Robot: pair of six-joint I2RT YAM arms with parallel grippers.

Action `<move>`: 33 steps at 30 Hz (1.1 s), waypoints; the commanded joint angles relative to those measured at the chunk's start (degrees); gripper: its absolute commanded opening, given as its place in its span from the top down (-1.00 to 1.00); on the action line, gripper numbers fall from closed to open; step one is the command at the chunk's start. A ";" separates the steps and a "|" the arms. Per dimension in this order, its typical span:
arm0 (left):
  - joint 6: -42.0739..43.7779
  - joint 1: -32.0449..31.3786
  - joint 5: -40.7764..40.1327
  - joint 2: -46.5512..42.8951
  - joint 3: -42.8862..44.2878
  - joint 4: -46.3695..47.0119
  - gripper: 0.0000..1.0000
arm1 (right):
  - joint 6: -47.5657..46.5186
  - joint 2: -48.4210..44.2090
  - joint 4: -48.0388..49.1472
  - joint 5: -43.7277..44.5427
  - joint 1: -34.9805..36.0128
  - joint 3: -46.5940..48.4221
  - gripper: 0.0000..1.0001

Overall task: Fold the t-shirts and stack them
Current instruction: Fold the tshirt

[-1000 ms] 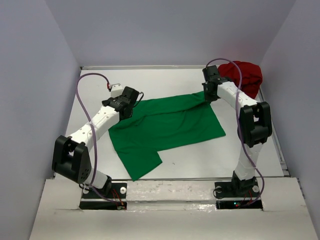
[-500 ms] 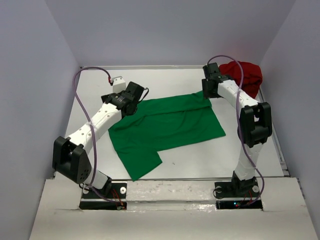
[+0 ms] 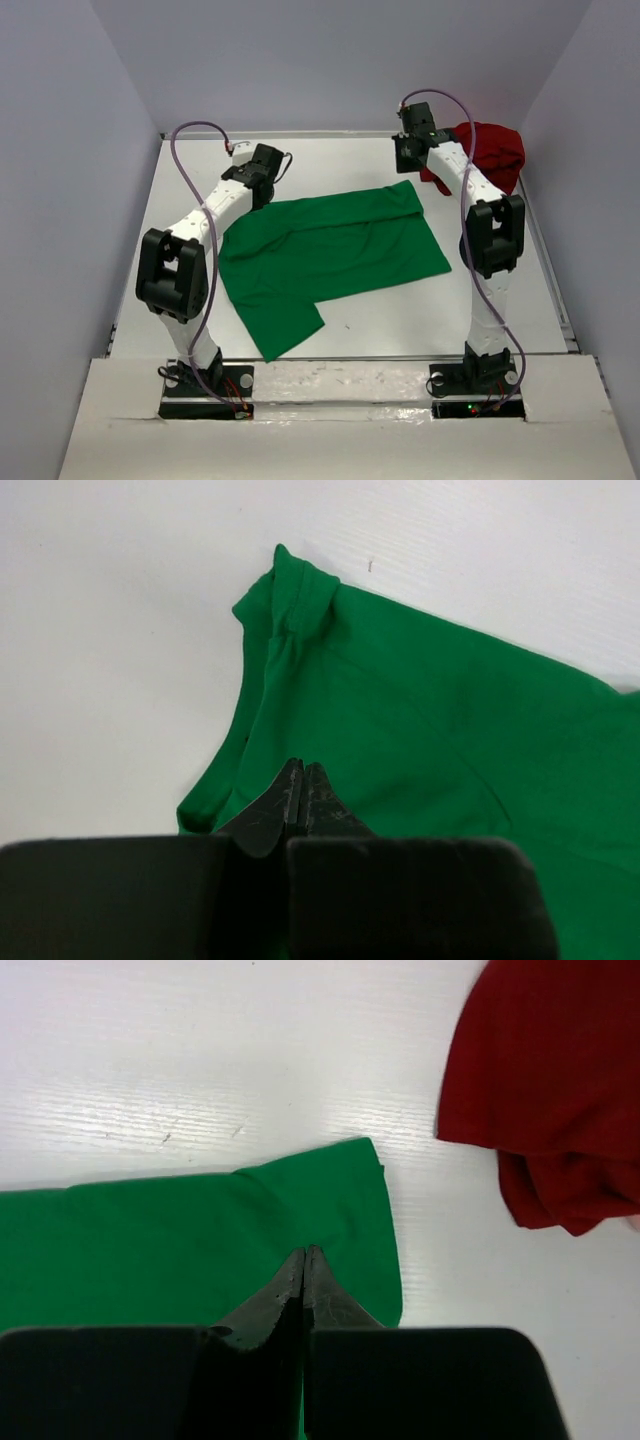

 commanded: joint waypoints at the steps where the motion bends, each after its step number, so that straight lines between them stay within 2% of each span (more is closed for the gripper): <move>1: 1.48 2.65 3.43 -0.82 3.58 2.12 1.00 | -0.97 3.01 -2.38 -3.38 0.40 4.02 1.00; 7: 2.18 5.11 3.95 1.11 2.71 3.16 1.00 | -0.62 2.48 -1.50 -4.70 0.40 2.35 1.00; 13: 2.88 7.93 12.03 4.18 3.67 5.10 1.00 | -0.62 -1.29 -0.36 -5.05 0.40 -0.02 1.00; 21: 3.85 11.18 16.35 8.05 6.47 5.55 1.00 | -2.29 -7.00 0.79 -4.70 0.40 -3.28 1.00; 23: 3.94 11.71 14.60 8.76 7.36 4.32 0.87 | -2.73 -7.36 0.79 -4.44 0.40 -3.54 1.00; 25: 4.11 11.71 11.54 10.07 9.20 2.83 0.64 | -2.91 -7.54 0.87 -5.05 0.40 -3.72 1.00; 29: 4.47 11.62 7.57 12.53 11.58 0.80 0.41 | -2.56 -7.80 1.58 -6.20 0.40 -4.33 1.00; 33: 5.08 11.62 5.72 14.20 13.42 -0.25 0.02 | -2.56 -8.07 1.93 -6.29 0.40 -4.68 1.00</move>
